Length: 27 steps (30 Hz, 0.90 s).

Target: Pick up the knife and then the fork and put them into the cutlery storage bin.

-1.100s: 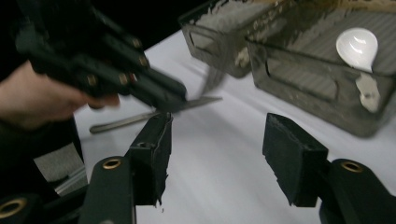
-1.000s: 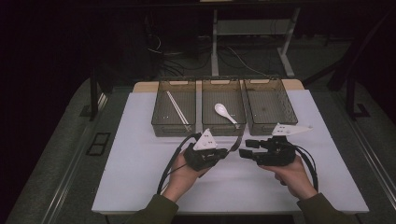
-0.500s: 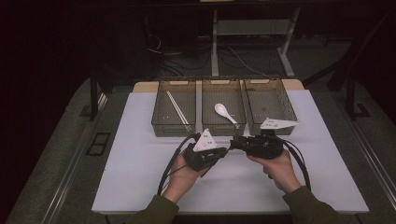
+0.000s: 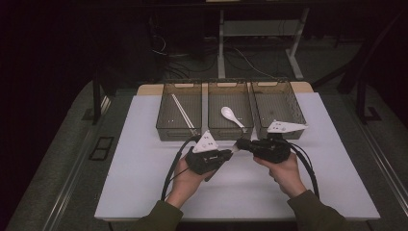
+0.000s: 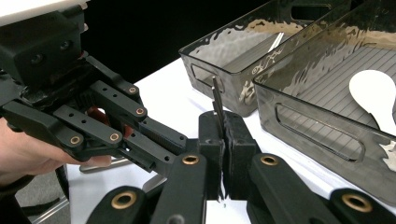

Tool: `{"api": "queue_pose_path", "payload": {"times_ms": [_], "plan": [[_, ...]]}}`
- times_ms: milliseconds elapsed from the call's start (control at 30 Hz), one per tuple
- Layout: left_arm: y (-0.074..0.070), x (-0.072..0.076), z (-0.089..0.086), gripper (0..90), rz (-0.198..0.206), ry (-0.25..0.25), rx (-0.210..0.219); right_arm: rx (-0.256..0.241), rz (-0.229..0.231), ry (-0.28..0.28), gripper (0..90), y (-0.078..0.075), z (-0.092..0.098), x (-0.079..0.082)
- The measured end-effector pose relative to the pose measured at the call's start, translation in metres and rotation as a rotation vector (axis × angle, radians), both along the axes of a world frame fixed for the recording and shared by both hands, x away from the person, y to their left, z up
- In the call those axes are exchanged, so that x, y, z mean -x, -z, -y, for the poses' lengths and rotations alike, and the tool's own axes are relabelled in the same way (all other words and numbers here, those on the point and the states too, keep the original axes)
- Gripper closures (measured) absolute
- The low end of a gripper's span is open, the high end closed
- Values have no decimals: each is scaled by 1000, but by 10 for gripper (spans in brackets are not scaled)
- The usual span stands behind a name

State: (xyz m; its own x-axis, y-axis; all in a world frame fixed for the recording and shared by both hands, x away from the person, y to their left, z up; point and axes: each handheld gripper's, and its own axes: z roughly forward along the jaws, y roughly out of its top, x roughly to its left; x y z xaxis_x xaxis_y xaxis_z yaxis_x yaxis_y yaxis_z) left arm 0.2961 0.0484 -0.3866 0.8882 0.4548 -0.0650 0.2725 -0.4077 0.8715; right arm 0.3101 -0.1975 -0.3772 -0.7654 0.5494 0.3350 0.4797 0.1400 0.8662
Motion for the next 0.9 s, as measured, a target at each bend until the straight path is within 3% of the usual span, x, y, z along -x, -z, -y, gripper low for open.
{"api": "queue_pose_path", "payload": {"times_ms": [167, 467, 633, 767, 900], "plan": [[1, -1, -7, 768, -23, 25, 34, 13, 15, 2, 876, -2, 2, 1], [4, 2, -35, 561, -5, 41, 56, 19, 21, 45, 876, -8, 26, 1], [7, 6, -56, 481, 9, 35, 42, 12, 33, 75, 876, -12, 43, 1], [8, 6, -71, 454, 10, 11, 47, 7, 32, 95, 876, -15, 53, 2], [10, 9, -83, 424, 17, -7, 26, 14, 37, 114, 876, -17, 61, 2]]}}
